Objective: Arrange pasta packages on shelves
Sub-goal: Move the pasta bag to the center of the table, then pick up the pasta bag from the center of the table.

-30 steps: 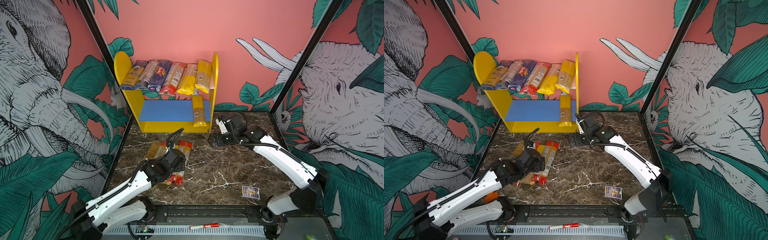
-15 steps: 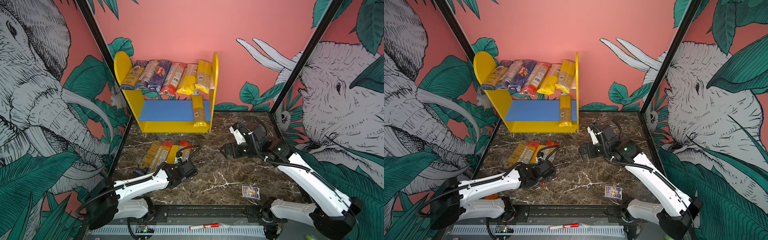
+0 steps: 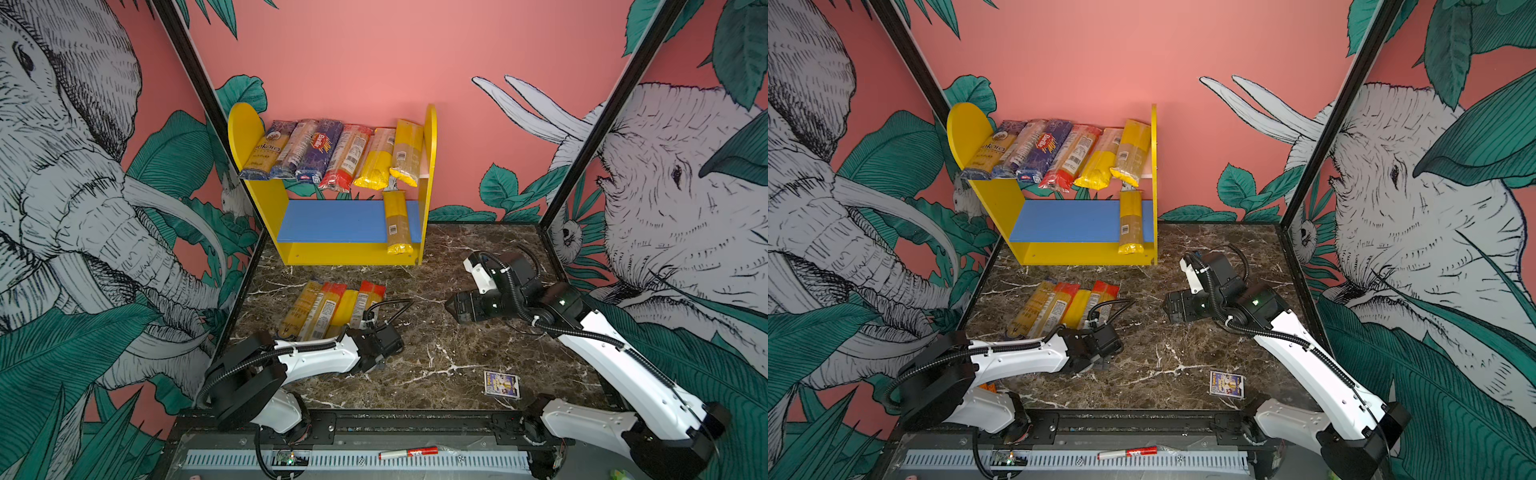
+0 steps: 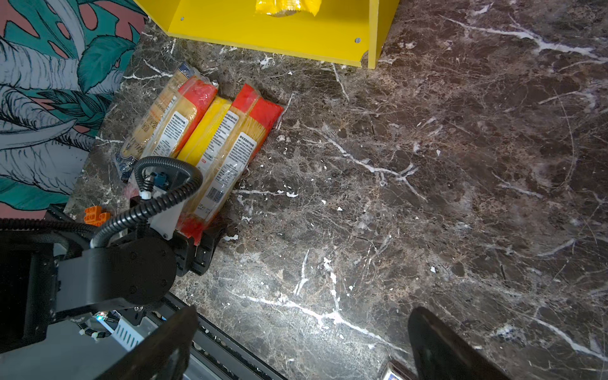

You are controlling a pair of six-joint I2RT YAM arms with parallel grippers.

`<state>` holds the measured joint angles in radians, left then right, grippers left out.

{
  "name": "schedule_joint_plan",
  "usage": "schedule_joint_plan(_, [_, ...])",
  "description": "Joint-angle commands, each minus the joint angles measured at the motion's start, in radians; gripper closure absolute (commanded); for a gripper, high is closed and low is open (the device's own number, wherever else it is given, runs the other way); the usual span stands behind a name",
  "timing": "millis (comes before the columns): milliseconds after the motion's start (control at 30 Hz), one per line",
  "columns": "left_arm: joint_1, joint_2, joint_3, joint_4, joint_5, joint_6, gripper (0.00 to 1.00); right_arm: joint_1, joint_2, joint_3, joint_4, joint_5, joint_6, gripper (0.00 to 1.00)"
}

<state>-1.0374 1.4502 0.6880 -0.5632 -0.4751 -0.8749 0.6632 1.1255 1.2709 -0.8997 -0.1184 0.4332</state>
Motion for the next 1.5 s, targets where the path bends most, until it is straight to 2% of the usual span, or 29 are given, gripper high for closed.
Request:
schedule_joint_plan(0, [-0.004, 0.034, 0.002, 0.063, 0.035, -0.005, 0.01, -0.013, -0.003, 0.023, 0.013, -0.012, -0.017, 0.01])
schedule_joint_plan(233, [-0.004, 0.088, 0.007, 0.127, 0.078, 0.01, 0.02, -0.032, 0.014, 0.034, 0.0, -0.03, -0.024, 0.01])
schedule_joint_plan(400, [-0.004, 0.115, 0.105, 0.09, 0.105, 0.051, 0.03, -0.041, 0.039, 0.067, -0.009, -0.041, -0.034, 0.01])
schedule_joint_plan(733, [-0.004, 0.009, 0.13, -0.064, 0.035, 0.018, 0.01, -0.069, 0.063, 0.097, -0.018, -0.061, -0.072, 0.01])
schedule_joint_plan(867, [-0.004, -0.002, 0.124, -0.07, 0.016, 0.007, 0.01, -0.093, 0.078, 0.106, -0.014, -0.087, -0.083, 0.01])
schedule_joint_plan(1467, [0.113, 0.178, 0.1, 0.149, 0.126, 0.058, 0.01, -0.175, 0.128, 0.152, -0.03, -0.134, -0.116, 0.01])
